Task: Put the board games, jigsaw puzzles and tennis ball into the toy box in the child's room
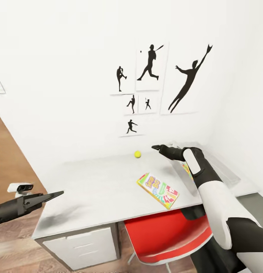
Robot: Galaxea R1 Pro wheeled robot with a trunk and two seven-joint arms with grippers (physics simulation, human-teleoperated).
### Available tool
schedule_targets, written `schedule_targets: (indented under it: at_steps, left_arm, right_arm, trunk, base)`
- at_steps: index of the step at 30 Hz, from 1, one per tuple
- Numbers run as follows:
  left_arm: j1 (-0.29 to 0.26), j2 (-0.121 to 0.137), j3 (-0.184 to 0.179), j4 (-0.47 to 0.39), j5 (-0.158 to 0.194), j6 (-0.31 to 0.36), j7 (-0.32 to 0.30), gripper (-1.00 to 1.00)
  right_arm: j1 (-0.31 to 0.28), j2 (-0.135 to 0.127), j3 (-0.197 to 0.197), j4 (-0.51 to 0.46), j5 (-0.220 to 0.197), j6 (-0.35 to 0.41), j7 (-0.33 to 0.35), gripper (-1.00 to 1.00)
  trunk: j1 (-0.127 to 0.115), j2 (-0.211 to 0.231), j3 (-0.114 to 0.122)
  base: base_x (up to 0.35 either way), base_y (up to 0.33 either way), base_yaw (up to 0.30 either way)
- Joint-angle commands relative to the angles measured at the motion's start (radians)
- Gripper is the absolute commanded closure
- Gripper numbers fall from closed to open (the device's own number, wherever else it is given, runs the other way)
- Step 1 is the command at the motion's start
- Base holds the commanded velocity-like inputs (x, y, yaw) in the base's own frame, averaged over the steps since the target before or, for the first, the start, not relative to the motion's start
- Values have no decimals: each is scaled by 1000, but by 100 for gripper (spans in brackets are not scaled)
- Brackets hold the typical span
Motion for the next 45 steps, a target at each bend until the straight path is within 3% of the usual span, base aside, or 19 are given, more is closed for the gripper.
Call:
schedule_targets:
  at_steps: [1, 23, 29, 33, 35, 37, 40, 45]
  left_arm:
    - [-1, 0, 0, 0, -1, 11, -4, -100]
    - [-1, 0, 0, 0, -1, 11, -4, -100]
    - [-1, 0, -1, 0, -1, 11, -4, -100]
    - [-1, 0, -1, 0, -1, 11, -4, -100]
    - [-1, 0, -1, 0, -1, 11, -4, -100]
    - [-1, 0, -1, 0, -1, 11, -4, -100]
    - [-1, 0, 0, 0, -1, 11, -4, -100]
    - [-1, 0, -1, 0, -1, 11, -4, -100]
  right_arm:
    - [-1, 0, -2, -1, 5, 5, 3, -100]
    - [-1, 0, 0, -1, 6, 7, -3, -100]
    - [-2, 2, 51, 4, 6, 7, -13, -100]
    - [-3, 21, 91, 15, 4, 16, -95, -100]
    - [-5, 31, 96, 25, 3, 30, -140, -100]
    - [-15, 54, 102, 57, 1, 68, -232, -100]
    - [-42, 78, 105, 101, 0, 90, -298, -100]
    - [-98, 95, 103, 210, -2, 95, -341, -100]
  trunk:
    - [1, -2, -2]
    - [1, -2, -2]
    - [1, -2, -2]
    - [1, -2, -2]
    - [1, -2, -2]
    - [1, -2, -2]
    - [1, -2, -2]
    - [1, -2, -2]
  base:
    - [45, 0, 289]
    - [54, 24, 64]
    - [6, 3, 0]
    - [1, 0, 0]
    - [0, 0, 0]
    - [0, 0, 0]
    - [0, 0, 0]
    - [0, 0, 0]
